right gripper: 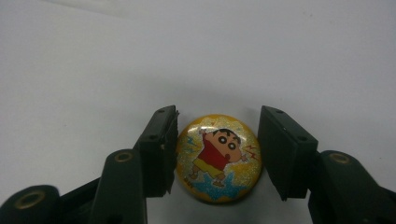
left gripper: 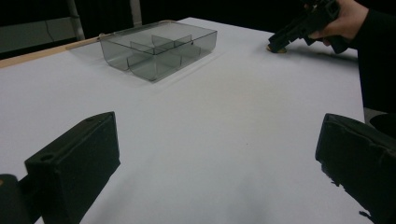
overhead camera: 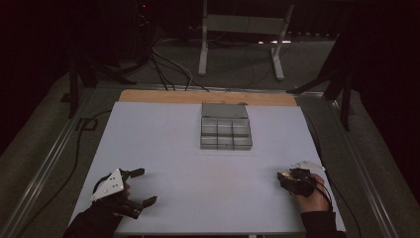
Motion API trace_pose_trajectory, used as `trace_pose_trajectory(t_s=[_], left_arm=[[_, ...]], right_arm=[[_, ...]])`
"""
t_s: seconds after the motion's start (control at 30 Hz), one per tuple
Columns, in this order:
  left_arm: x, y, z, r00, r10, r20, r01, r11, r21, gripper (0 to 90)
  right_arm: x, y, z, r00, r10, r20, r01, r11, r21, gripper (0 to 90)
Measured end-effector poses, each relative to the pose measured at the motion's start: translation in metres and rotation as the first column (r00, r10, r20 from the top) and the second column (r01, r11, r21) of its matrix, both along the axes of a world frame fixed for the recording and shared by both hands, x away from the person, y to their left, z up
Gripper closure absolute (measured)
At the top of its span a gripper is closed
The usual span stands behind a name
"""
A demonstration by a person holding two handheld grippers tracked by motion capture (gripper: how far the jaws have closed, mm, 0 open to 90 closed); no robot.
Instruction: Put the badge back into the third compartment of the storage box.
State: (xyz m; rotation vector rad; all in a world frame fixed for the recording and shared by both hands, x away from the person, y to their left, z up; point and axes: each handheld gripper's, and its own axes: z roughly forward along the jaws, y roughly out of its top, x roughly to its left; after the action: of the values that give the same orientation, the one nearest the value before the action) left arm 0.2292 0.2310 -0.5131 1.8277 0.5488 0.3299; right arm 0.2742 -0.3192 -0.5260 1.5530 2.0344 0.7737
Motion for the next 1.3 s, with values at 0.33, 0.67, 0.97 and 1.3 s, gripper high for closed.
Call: trace_pose_trajectory(t_s=[0.33,0.67,0.97,1.3], left_arm=[[0.000,0.000,0.000,1.0000,0.002,0.000,-0.002,1.0000,-0.003,0.2],[0.000,0.001,0.000,1.0000,0.007,0.000,-0.007,1.0000,-0.005,0.2],[0.000,0.001,0.000,1.0000,0.005,0.001,-0.005,1.0000,-0.005,0.2],[0.000,0.001,0.000,1.0000,0.005,0.001,-0.005,1.0000,-0.005,0.2]], right_arm=[[-0.004,0.002,0.007,0.9993,0.022,0.030,-0.022,1.000,-0.010,47.6],[-0.008,0.011,0.012,0.9966,0.076,0.031,-0.076,0.997,-0.012,47.6],[-0.010,0.023,0.018,0.9920,0.122,0.033,-0.122,0.992,0.016,47.6],[-0.011,0.036,0.024,0.9853,0.166,0.038,-0.167,0.986,0.023,47.6]])
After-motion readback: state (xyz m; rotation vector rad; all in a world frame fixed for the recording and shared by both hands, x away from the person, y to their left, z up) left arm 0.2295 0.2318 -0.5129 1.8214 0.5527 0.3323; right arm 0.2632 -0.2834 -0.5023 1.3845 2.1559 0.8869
